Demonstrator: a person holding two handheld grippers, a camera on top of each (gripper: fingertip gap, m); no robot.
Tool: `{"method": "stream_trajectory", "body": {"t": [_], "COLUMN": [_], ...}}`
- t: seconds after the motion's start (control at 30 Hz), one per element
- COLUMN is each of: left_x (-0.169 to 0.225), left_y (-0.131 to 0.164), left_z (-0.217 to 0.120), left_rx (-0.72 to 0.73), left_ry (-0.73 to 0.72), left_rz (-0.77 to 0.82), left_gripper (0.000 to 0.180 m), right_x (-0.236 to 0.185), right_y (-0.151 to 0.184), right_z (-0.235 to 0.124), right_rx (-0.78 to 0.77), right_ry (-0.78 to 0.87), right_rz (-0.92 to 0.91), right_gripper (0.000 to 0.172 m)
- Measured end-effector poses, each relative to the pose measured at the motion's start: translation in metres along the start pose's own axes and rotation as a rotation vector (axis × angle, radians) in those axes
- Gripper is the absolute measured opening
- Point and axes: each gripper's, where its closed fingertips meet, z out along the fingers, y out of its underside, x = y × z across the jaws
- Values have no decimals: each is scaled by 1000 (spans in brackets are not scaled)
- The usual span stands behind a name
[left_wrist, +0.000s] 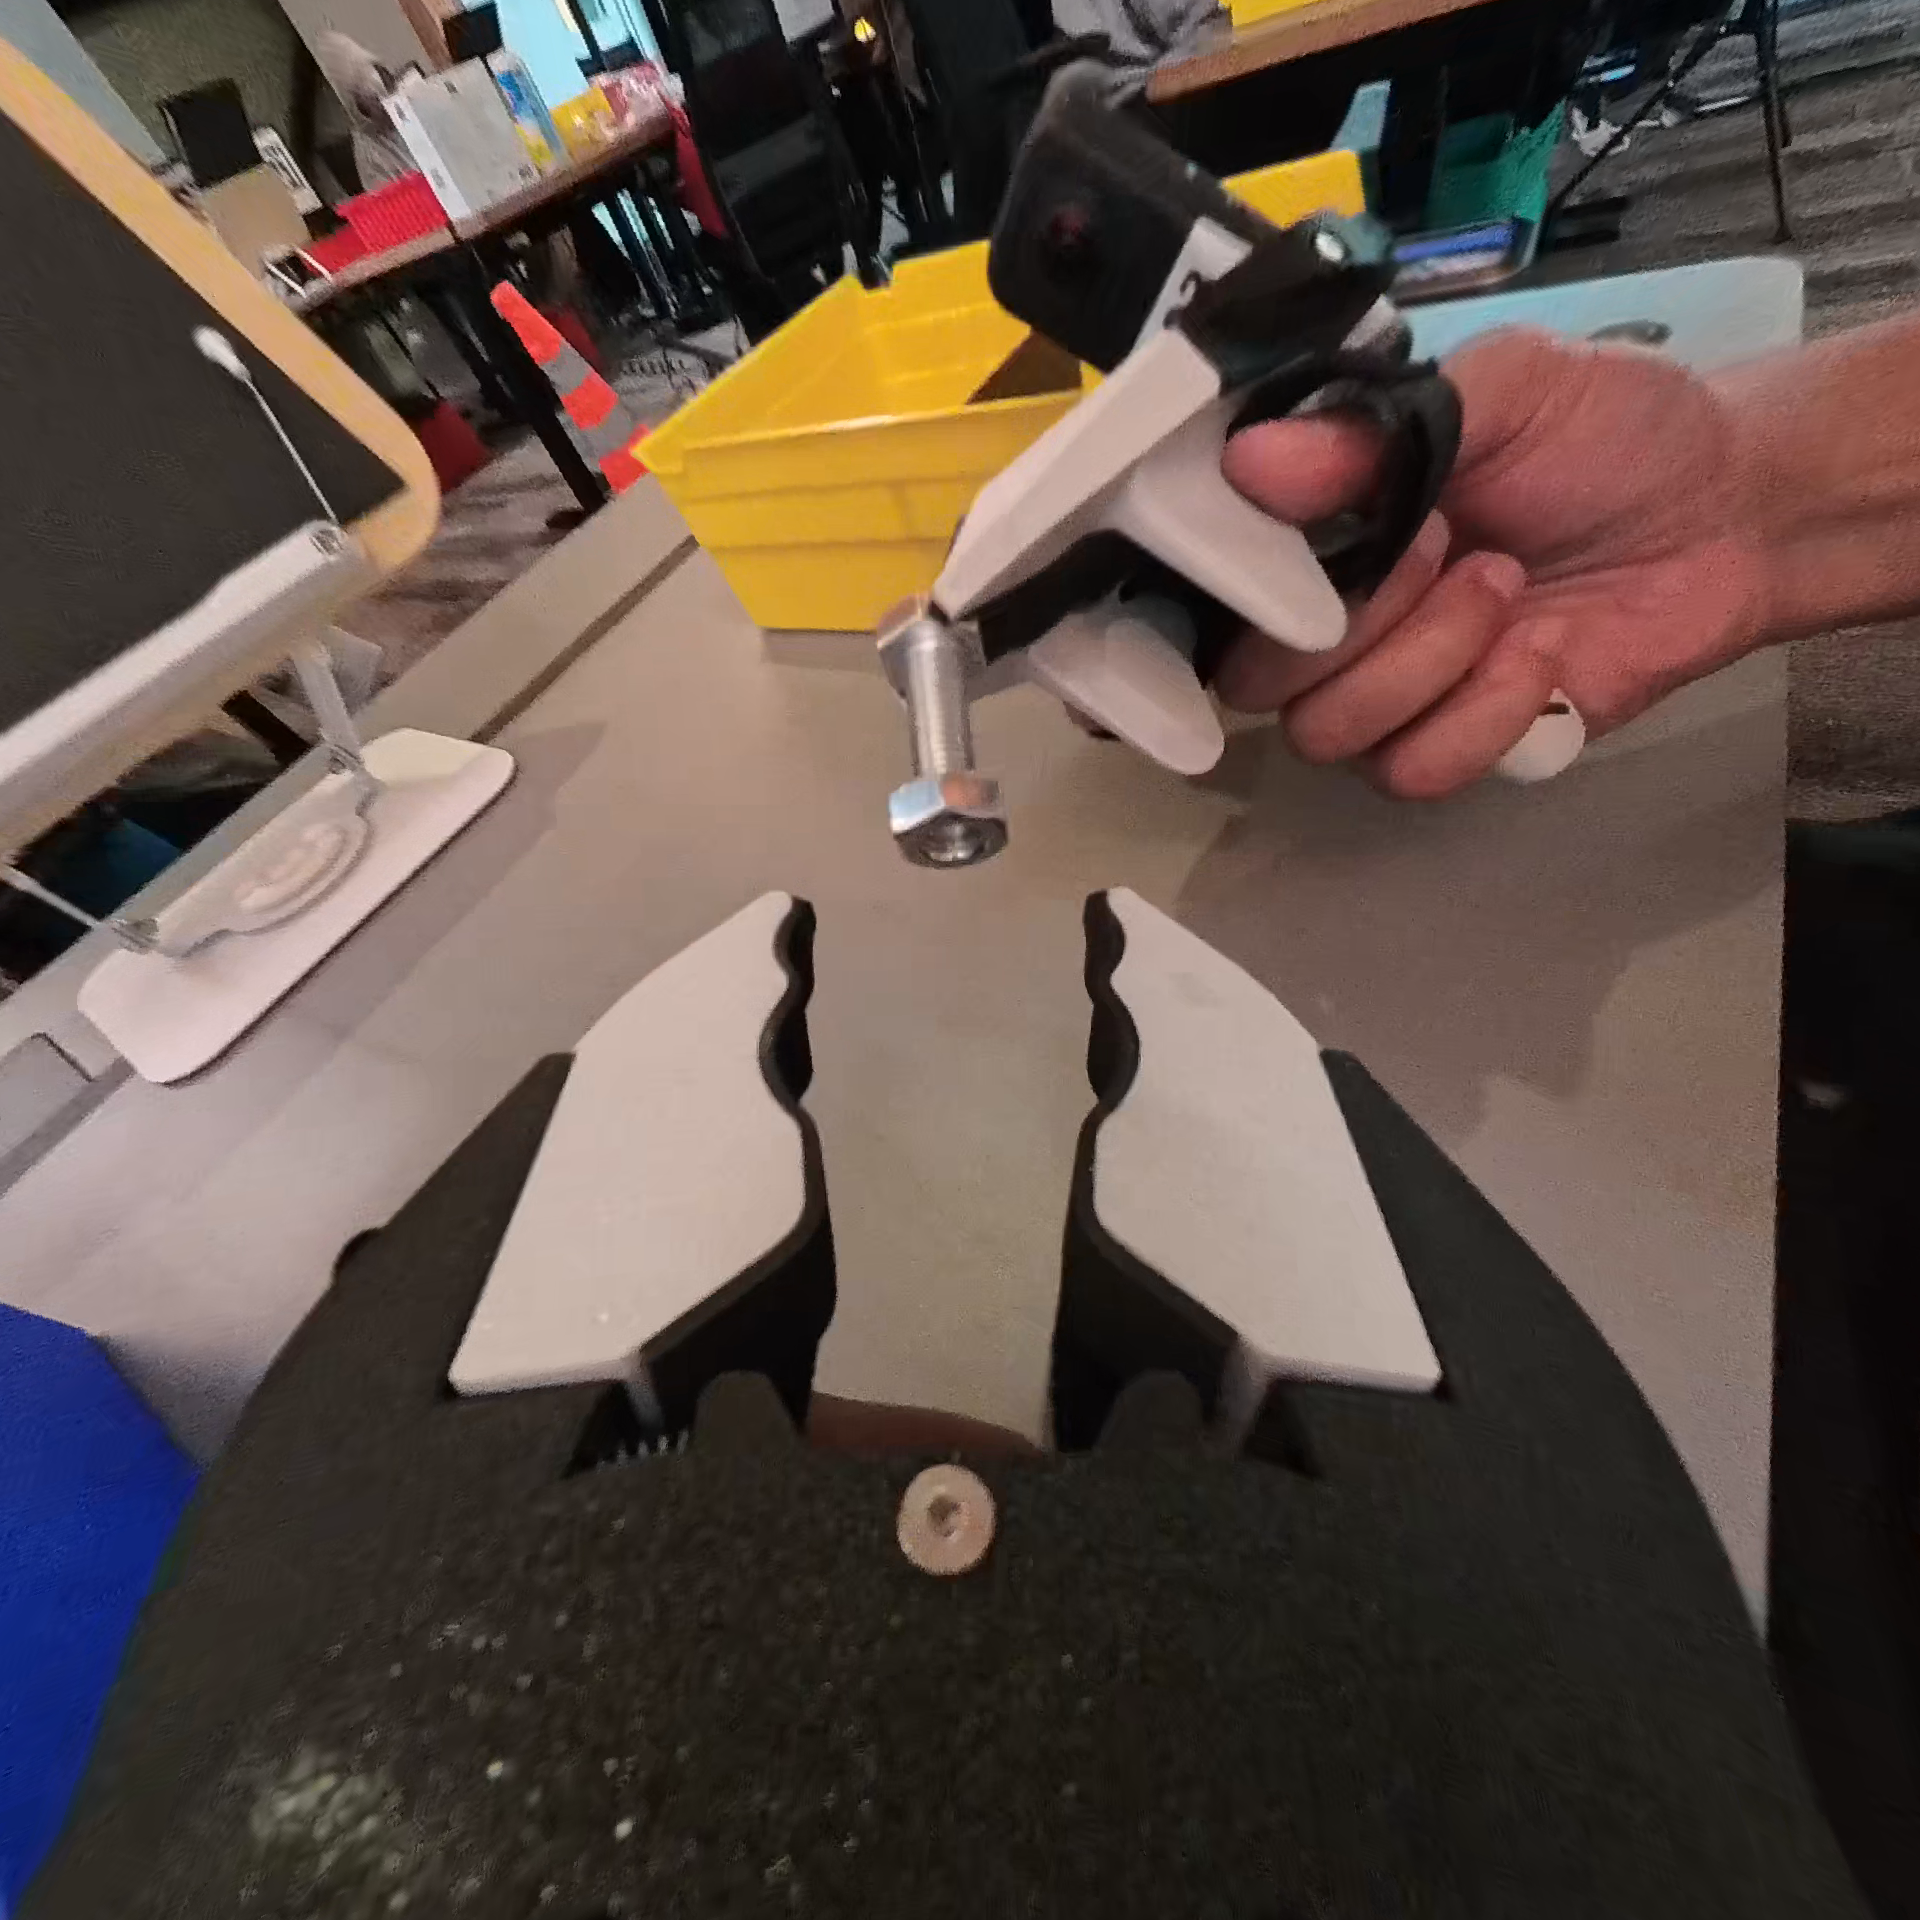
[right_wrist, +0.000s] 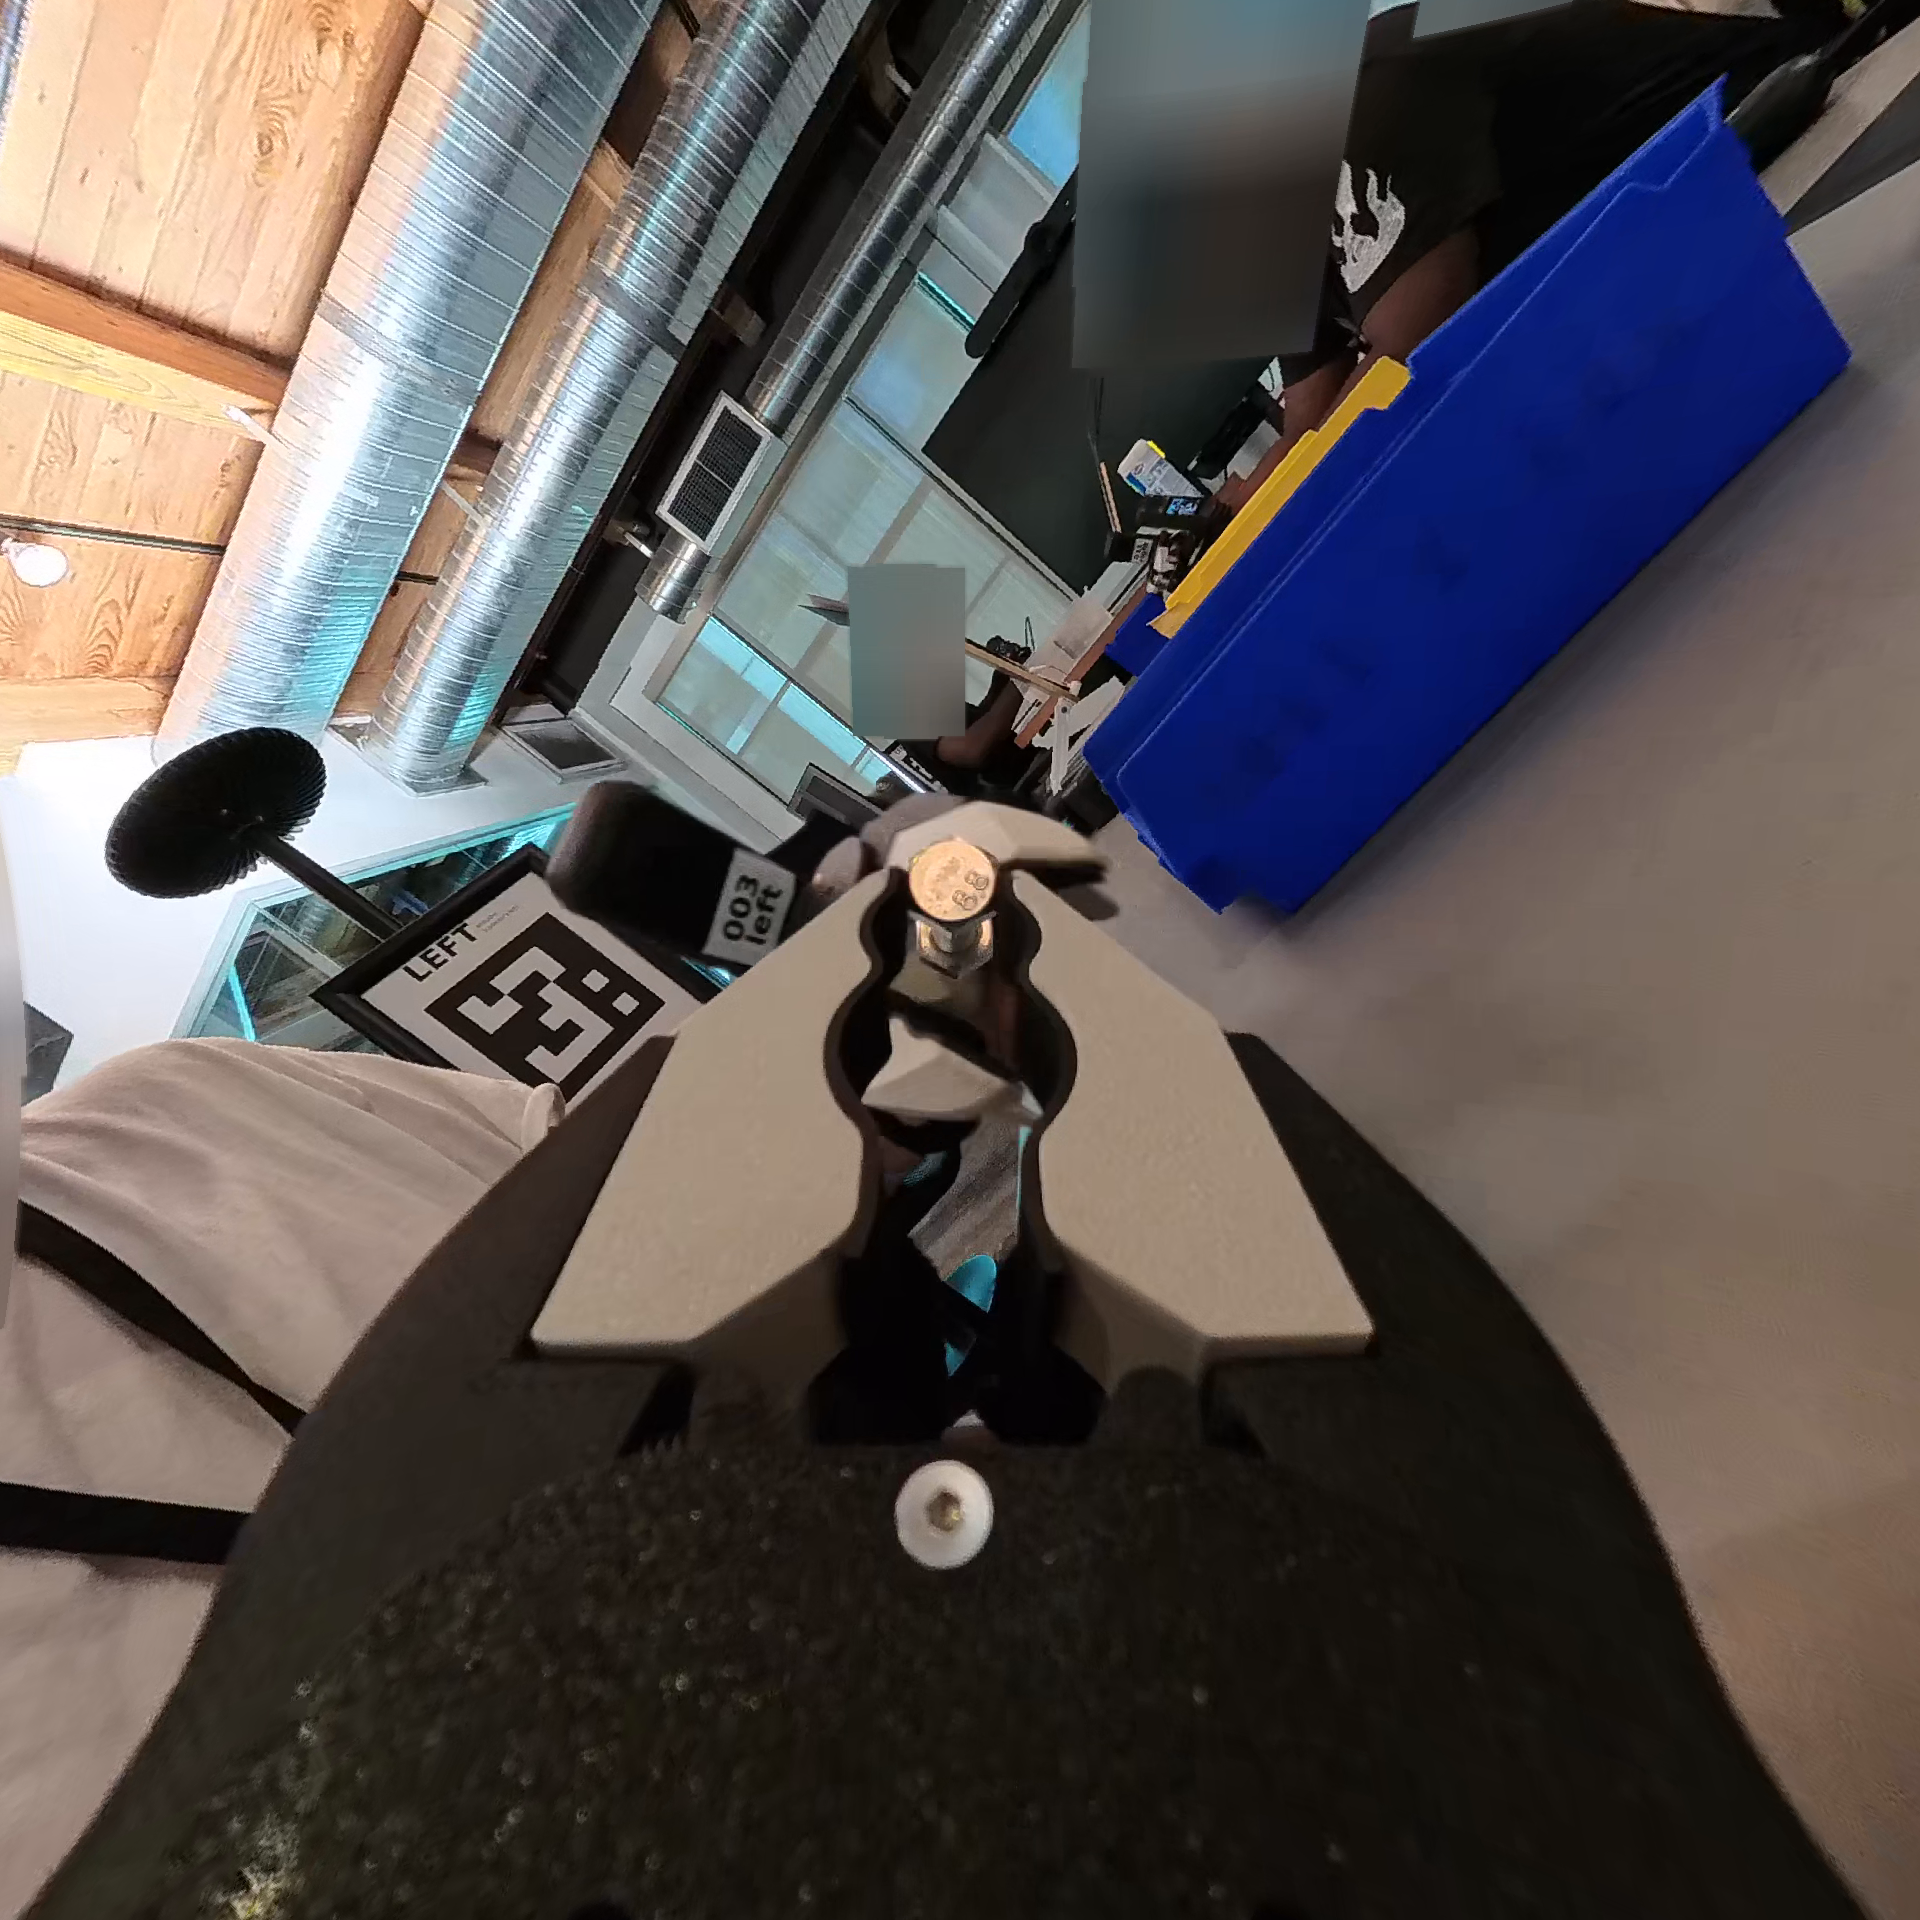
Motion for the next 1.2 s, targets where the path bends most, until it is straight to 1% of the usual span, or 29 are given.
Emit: {"method": "stream_trajectory", "body": {"t": [0.13,0.17,0.27,0.4,0.47,0.57,0.63,0.77,0.83,0.9,0.97,1.07,1.2], "left_x": [-2,0,0,0,2,4,6,14,17,19,19,19,19], "left_y": [-17,-18,-15,-21,-23,-24,-26,-36,-39,-40,-44,-49,-51], "left_z": [-8,-9,-10,-16,-20,-25,-30,-38,-41,-42,-44,-45,-44], "left_rx": [61,66,56,97,111,116,130,163,163,154,157,146,97], "left_ry": [-85,-91,-102,-75,-47,19,84,275,365,421,469,516,598], "left_rz": [121,149,202,221,229,176,110,-135,-260,-348,-449,-607,-884], "left_gripper": [43,39,36,18,18,18,17,17,17,17,17,17,16], "right_x": [1,1,-2,-3,-6,-8,-12,-19,-21,-23,-27,-27,-29], "right_y": [0,0,2,5,7,11,15,26,33,34,33,34,30], "right_z": [0,0,1,2,3,3,3,1,0,-1,0,-1,-3], "right_rx": [2,0,-9,-22,-36,-65,-97,-202,-259,-281,-288,-344,-379], "right_ry": [-1,-7,-26,-34,-52,-53,-65,-67,-36,18,84,228,405], "right_rz": [11,17,34,44,54,37,21,-84,-190,-362,-625,-1028,-1482], "right_gripper": [17,17,16,17,17,16,17,17,17,17,17,17,17]}}
